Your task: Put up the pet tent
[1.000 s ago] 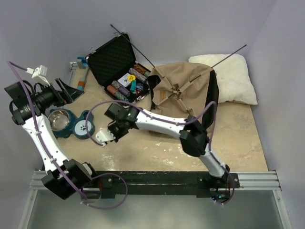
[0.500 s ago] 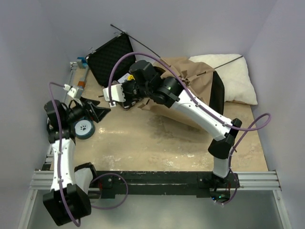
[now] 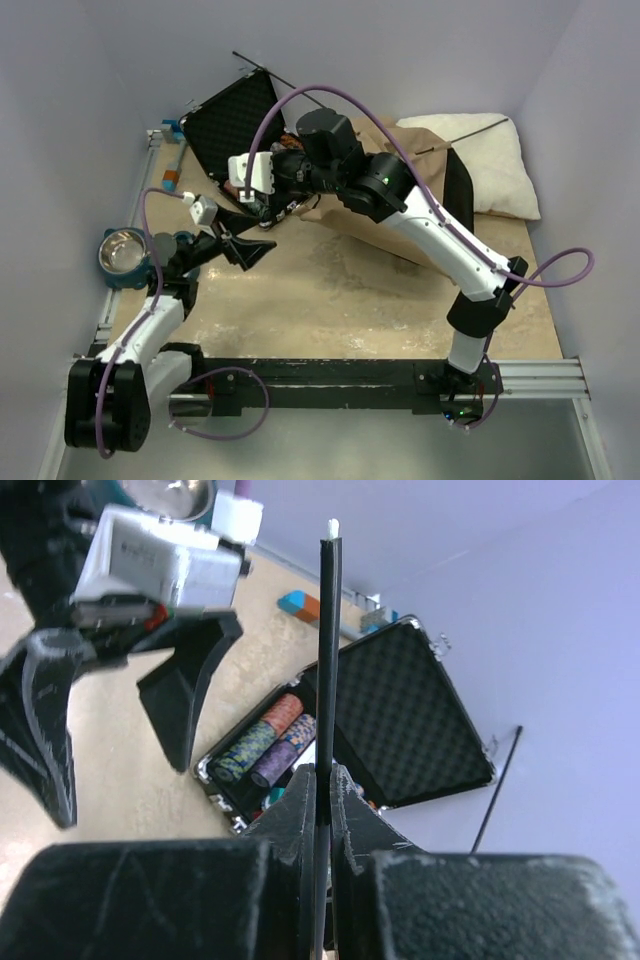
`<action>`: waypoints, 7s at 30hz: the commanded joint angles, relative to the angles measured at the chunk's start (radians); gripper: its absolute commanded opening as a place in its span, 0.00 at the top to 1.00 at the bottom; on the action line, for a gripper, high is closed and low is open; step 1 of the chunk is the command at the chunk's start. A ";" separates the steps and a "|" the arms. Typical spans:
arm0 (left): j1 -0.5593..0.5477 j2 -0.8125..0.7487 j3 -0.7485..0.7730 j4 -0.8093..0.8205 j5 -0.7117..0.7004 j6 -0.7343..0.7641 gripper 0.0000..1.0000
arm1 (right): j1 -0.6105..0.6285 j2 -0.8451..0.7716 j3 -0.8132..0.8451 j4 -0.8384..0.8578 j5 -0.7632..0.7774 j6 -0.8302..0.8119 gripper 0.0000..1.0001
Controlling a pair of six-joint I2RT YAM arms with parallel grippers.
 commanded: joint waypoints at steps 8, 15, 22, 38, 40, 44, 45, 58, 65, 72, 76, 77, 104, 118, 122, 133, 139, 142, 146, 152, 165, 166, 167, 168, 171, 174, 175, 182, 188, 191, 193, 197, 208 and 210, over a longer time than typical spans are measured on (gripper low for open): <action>-0.185 0.288 0.185 0.430 -0.151 -0.016 0.13 | -0.003 -0.080 0.044 0.042 0.083 0.067 1.00; -0.245 0.428 0.248 0.522 -0.140 -0.058 0.20 | -0.003 -0.093 0.035 0.052 0.096 0.090 1.00; -0.251 0.495 0.253 0.577 -0.128 -0.103 0.25 | -0.003 -0.095 0.037 0.057 0.107 0.089 1.00; -0.115 0.322 0.225 0.458 -0.006 -0.207 1.00 | -0.041 -0.196 -0.231 0.112 0.257 0.006 1.00; -0.052 0.240 0.224 0.358 0.051 -0.165 1.00 | -0.055 -0.225 -0.330 0.146 0.285 0.006 1.00; -0.007 0.080 0.244 0.075 0.088 -0.011 1.00 | -0.064 -0.257 -0.471 0.189 0.314 -0.005 1.00; 0.005 0.040 0.242 0.007 0.088 0.032 1.00 | -0.067 -0.256 -0.485 0.183 0.316 -0.003 1.00; 0.192 -0.094 0.251 -0.152 0.142 0.060 1.00 | -0.118 -0.271 -0.594 0.115 0.264 -0.029 1.00; 0.194 -0.092 0.293 -0.086 0.203 0.036 1.00 | -0.117 -0.235 -0.606 0.108 0.238 -0.015 1.00; 0.194 -0.100 0.340 -0.224 0.215 0.153 1.00 | -0.117 -0.205 -0.568 0.085 0.222 -0.029 1.00; 0.194 -0.103 0.357 -0.277 0.219 0.207 1.00 | -0.112 -0.189 -0.549 0.083 0.221 -0.034 1.00; 0.194 -0.104 0.362 -0.291 0.228 0.221 1.00 | -0.110 -0.188 -0.546 0.083 0.221 -0.034 1.00; 0.166 -0.092 0.466 -0.699 0.272 0.658 1.00 | -0.064 -0.116 -0.486 0.085 0.205 -0.017 1.00; 0.155 -0.069 0.544 -1.050 0.277 1.000 1.00 | -0.055 -0.106 -0.457 0.071 0.205 -0.014 1.00; 0.154 -0.061 0.570 -1.168 0.289 1.138 1.00 | -0.058 -0.107 -0.463 0.071 0.211 -0.018 1.00; 0.155 -0.034 0.613 -1.228 0.286 1.198 1.00 | -0.051 -0.077 -0.439 0.054 0.213 -0.029 1.00; 0.160 -0.038 0.598 -1.230 0.278 1.181 1.00 | -0.055 -0.098 -0.451 0.051 0.210 -0.023 1.00; 0.168 -0.037 0.590 -1.213 0.278 1.157 1.00 | -0.066 -0.121 -0.466 0.059 0.208 -0.021 1.00; 0.171 -0.025 0.587 -1.184 0.289 1.123 1.00 | -0.072 -0.141 -0.494 0.060 0.213 -0.021 1.00; 0.174 -0.011 0.592 -1.172 0.292 1.107 1.00 | -0.084 -0.169 -0.528 0.062 0.215 -0.020 1.00; 0.171 -0.022 0.607 -1.161 0.312 1.075 1.00 | -0.089 -0.144 -0.511 0.066 0.210 -0.025 1.00; 0.172 -0.020 0.609 -1.159 0.314 1.071 1.00 | -0.091 -0.136 -0.506 0.062 0.205 -0.026 1.00; 0.171 -0.023 0.610 -1.153 0.312 1.061 1.00 | -0.091 -0.133 -0.503 0.059 0.205 -0.026 1.00; 0.172 -0.023 0.609 -1.149 0.315 1.051 1.00 | -0.091 -0.133 -0.505 0.059 0.207 -0.029 1.00; 0.171 -0.029 0.610 -1.141 0.318 1.043 1.00 | -0.091 -0.135 -0.516 0.063 0.207 -0.035 1.00; 0.172 -0.031 0.612 -1.132 0.315 1.029 1.00 | -0.089 -0.133 -0.516 0.065 0.208 -0.038 1.00; 0.172 -0.029 0.612 -1.132 0.318 1.032 1.00 | -0.091 -0.130 -0.514 0.065 0.207 -0.037 1.00; 0.171 -0.028 0.619 -1.120 0.327 1.015 1.00 | -0.087 -0.121 -0.506 0.059 0.202 -0.041 1.00; 0.171 -0.028 0.629 -1.150 0.332 1.046 1.00 | -0.087 -0.107 -0.488 0.056 0.202 -0.045 1.00; 0.168 -0.026 0.633 -1.181 0.327 1.080 1.00 | -0.083 -0.101 -0.482 0.049 0.202 -0.051 1.00; 0.166 -0.023 0.642 -1.196 0.324 1.087 1.00 | -0.078 -0.098 -0.482 0.048 0.204 -0.051 1.00; 0.152 -0.017 0.656 -1.224 0.305 1.115 1.00 | -0.071 -0.093 -0.480 0.046 0.204 -0.052 1.00; 0.062 0.081 0.799 -1.523 0.163 1.287 1.00 | -0.041 -0.100 -0.488 0.069 0.253 -0.090 1.00; 0.051 0.113 0.837 -1.587 0.140 1.290 1.00 | -0.038 -0.104 -0.492 0.077 0.259 -0.098 1.00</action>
